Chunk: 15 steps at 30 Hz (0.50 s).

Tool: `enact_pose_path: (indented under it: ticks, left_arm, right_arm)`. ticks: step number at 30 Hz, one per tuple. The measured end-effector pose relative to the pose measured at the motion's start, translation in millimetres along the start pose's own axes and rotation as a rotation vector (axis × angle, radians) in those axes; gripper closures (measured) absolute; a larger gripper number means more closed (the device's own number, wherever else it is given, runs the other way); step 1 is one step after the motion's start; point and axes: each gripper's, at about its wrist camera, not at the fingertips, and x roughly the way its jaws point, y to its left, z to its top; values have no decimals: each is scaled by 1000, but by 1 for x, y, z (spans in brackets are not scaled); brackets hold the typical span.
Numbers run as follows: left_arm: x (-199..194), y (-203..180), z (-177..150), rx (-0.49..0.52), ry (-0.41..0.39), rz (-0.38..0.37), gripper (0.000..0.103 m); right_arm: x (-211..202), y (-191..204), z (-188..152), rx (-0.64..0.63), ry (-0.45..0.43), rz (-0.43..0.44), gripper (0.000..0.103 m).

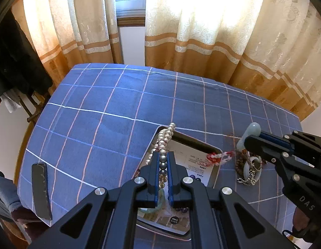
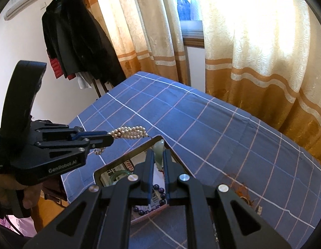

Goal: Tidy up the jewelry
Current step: 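Carry the pearl necklace and the red pendant string over the tin box with both tools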

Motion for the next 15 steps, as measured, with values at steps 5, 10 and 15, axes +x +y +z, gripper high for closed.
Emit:
enact_pose_path:
  ticks: [5,10,15]
  left_arm:
    - [8,-2,2,9,11,-3,97]
    - [20,-1,2,14,32,2,97]
    - [33,-1,0,18,56,7,97]
  right_arm:
    - [10,-2,3,-2,10,2,92]
    - [21,-4,2,-4,26,-1,92]
    - [34,-8,1,-5,47,-9,92]
